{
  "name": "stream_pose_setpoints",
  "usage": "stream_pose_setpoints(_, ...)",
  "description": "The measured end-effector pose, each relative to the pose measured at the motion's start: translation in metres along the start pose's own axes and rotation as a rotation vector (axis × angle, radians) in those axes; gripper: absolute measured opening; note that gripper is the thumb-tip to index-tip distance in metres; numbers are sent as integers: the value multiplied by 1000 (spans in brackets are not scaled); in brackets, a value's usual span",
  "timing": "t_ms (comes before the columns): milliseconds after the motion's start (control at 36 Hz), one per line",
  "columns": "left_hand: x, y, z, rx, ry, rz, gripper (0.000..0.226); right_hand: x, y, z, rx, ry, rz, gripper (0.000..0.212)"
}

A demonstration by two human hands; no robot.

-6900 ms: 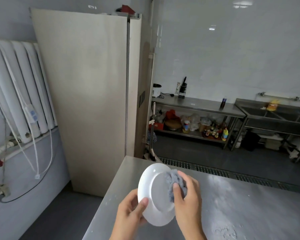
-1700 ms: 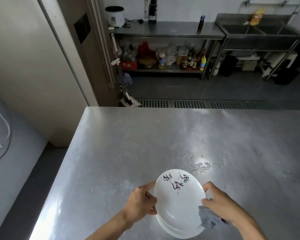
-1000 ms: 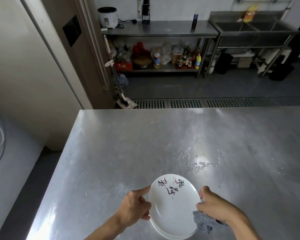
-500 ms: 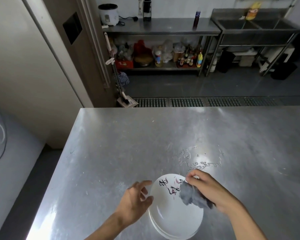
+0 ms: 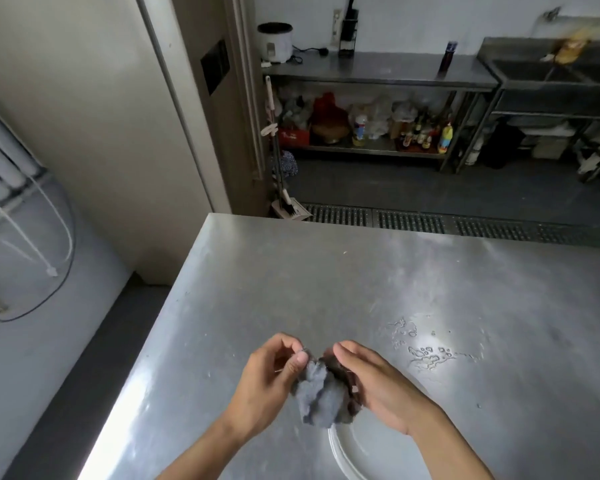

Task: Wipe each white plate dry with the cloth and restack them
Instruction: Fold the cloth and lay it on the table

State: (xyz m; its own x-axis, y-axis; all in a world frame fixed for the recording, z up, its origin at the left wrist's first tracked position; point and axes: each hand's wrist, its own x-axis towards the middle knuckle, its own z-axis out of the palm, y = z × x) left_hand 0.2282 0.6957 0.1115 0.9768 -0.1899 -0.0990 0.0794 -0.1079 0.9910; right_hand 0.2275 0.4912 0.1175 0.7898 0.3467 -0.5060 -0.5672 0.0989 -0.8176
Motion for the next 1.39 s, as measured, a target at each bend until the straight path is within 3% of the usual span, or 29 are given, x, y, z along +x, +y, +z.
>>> stream_pose_setpoints(167,-15,8,-32,23,1,43,22,7,-1,26,-115,-180,-49,50)
stream_pose_setpoints(306,-23,11,-54,-37,0,12,29,16,-1,50,-83,-144,-161,28)
stream_pose_setpoints(556,-38,0,-92,-153,198,-71,23,32,-1,73,194,68,-323,27)
stream_pose_setpoints(667,-43,-17,-112,-133,337,-215,19,33,-1,79,126,217,-420,33)
stream_pose_setpoints(833,-54,-25,-132,75,480,-333,12,36,-2,90,-72,323,-504,22)
stream_pose_setpoints(889,-59,-20,-132,196,418,-278,18,39,-5,99,-138,230,-538,22)
stream_pose_setpoints(972,-63,-9,-128,146,201,-205,44,45,-8,117,-224,109,-504,16)
stream_pose_setpoints(1083,-59,-5,-120,339,-18,-181,65,53,-6,137,-461,131,-505,15)
stream_pose_setpoints(1222,-52,-18,-116,429,-73,-157,61,59,-3,149,-669,251,-588,18)
stream_pose_setpoints(1333,-48,-32,-121,635,-43,-152,25,65,-5,143,-744,322,-612,22)
stream_pose_setpoints(1389,-49,-41,-128,722,-9,-172,25,66,-8,135,-755,355,-611,22)
